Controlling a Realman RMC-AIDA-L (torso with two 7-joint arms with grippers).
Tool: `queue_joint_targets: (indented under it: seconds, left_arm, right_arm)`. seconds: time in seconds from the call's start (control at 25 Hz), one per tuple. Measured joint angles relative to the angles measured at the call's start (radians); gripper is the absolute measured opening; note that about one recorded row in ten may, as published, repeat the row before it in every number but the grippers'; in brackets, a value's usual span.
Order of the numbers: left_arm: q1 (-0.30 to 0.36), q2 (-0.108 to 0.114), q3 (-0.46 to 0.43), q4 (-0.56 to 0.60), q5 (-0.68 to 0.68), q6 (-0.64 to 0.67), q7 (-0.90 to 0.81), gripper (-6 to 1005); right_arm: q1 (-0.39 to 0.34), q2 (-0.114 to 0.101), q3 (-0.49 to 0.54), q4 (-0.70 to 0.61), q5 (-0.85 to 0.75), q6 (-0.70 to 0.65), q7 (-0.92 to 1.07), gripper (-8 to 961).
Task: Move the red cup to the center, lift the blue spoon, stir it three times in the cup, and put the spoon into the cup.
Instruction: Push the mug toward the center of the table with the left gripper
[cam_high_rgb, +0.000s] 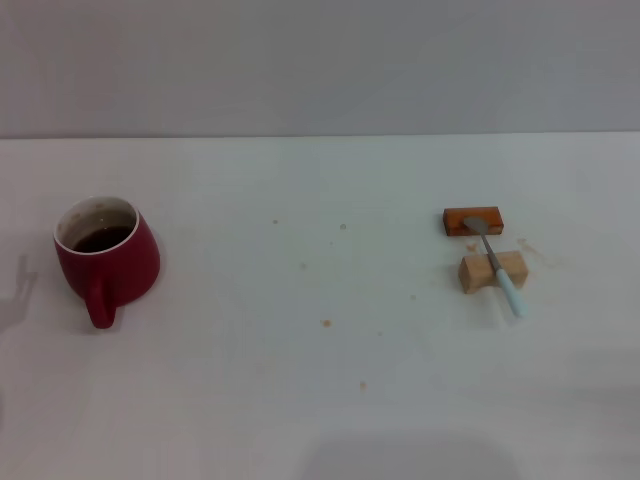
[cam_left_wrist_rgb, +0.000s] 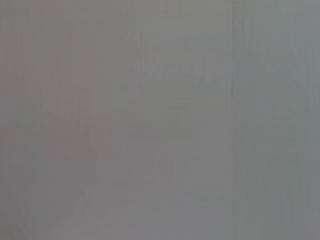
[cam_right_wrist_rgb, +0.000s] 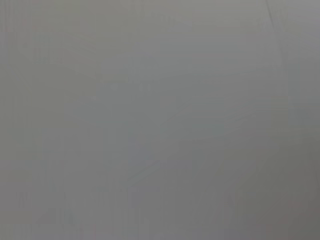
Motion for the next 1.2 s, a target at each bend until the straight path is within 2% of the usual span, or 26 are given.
queue_joint_targets:
  seconds: [0.84, 1.16, 1.2]
  left_arm:
    - [-0.006, 0.000, -0.006, 0.001, -0.005, -0.016, 0.006, 837]
    - [-0.031, -0.002, -0.012, -0.005, -0.006, -0.078, 0.109, 675]
    - [-0.033, -0.002, -0.011, -0.005, -0.004, -0.080, 0.113, 627]
  right_arm:
    - [0.004, -0.002, -0.002, 0.003, 0.000, -0.001, 0.000, 686]
    - [0.002, -0.002, -0.002, 0.005, 0.000, -0.005, 0.000, 687]
    - [0.002, -0.002, -0.002, 0.005, 0.000, -0.005, 0.000, 687]
